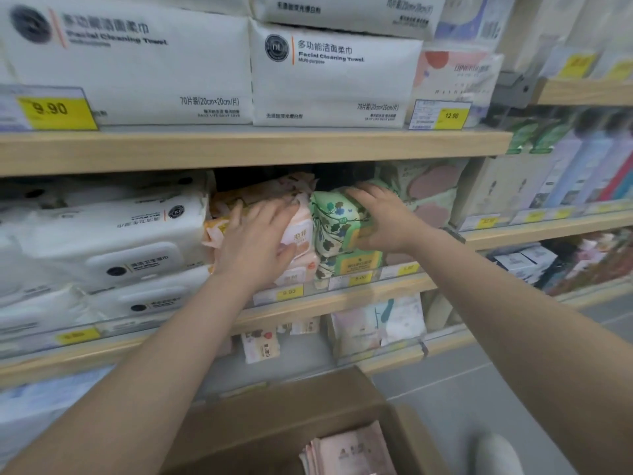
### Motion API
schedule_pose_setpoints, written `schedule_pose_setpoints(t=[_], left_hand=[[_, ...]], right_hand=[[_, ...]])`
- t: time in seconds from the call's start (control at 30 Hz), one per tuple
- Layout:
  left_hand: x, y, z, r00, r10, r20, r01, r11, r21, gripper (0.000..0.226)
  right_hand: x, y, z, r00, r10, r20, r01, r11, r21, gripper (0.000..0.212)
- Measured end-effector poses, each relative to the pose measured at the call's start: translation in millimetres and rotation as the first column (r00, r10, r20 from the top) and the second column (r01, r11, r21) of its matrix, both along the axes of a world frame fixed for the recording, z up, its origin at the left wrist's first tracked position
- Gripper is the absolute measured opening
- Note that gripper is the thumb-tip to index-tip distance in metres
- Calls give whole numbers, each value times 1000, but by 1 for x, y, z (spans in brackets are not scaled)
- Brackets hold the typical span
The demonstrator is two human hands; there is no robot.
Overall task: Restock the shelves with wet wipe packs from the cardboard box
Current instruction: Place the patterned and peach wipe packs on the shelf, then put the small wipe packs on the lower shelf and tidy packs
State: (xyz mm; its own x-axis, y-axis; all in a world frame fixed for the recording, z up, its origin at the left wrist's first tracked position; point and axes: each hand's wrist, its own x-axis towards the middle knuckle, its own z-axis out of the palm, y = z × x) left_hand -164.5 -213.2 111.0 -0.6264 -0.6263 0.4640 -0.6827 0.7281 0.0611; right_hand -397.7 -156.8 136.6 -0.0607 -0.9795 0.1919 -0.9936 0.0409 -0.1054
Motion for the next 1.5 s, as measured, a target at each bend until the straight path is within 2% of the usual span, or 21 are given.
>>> schedule_pose_setpoints(t=[0.1, 0.2, 0.33, 0.47, 0.57, 0.67, 0.77, 0.87, 1.0, 1.17, 1.23, 1.33, 1.43, 1.5], left_hand=[[11, 26, -13, 976, -125, -176, 111, 990, -86, 45], [29, 61, -59, 962, -172, -213, 182, 983, 31, 39], [64, 102, -155, 993, -106, -50, 115, 960, 255, 35], [84, 125, -222, 986, 2, 164, -78, 884, 461, 48], [96, 132, -255, 959, 19, 283, -164, 851, 498, 64], [107, 134, -280, 959, -3, 283, -131, 882, 452, 81], [111, 133, -290, 968, 4, 252, -114, 899, 422, 84], [109, 132, -294, 969, 16, 247, -114, 915, 387, 84], [110, 131, -297, 975, 20, 222, -104, 922, 373, 80], [109, 130, -299, 970, 24, 240, -115, 921, 372, 80], [108, 131, -296, 966, 21, 259, -125, 911, 394, 80], [107, 132, -287, 961, 15, 275, -142, 882, 450, 79], [105, 140, -276, 987, 17, 162, -101, 845, 526, 70], [105, 149, -267, 998, 27, 61, -57, 830, 555, 64]], right_hand=[[11, 28, -2, 996, 30, 80, -26, 998, -50, 86], [24, 68, -19, 984, 47, 172, -38, 998, -55, 76], [43, 122, -80, 956, 44, 288, -43, 999, -9, 65], [63, 166, -165, 905, -51, 422, 13, 996, 94, 59], [82, 193, -222, 872, -161, 463, 62, 973, 223, 51], [98, 210, -268, 849, -281, 448, 140, 937, 321, 42], [104, 214, -302, 763, -463, 451, 293, 869, 398, 39], [107, 206, -321, 640, -649, 412, 449, 751, 485, 53], [110, 195, -338, 613, -723, 318, 493, 665, 561, 66], [112, 190, -336, 596, -752, 280, 564, 641, 520, 73], [112, 188, -332, 545, -785, 294, 585, 607, 537, 66], [111, 190, -324, 424, -835, 351, 610, 550, 570, 41], [106, 197, -315, 312, -847, 430, 587, 528, 614, 24], [104, 201, -306, 288, -803, 522, 558, 584, 590, 15]])
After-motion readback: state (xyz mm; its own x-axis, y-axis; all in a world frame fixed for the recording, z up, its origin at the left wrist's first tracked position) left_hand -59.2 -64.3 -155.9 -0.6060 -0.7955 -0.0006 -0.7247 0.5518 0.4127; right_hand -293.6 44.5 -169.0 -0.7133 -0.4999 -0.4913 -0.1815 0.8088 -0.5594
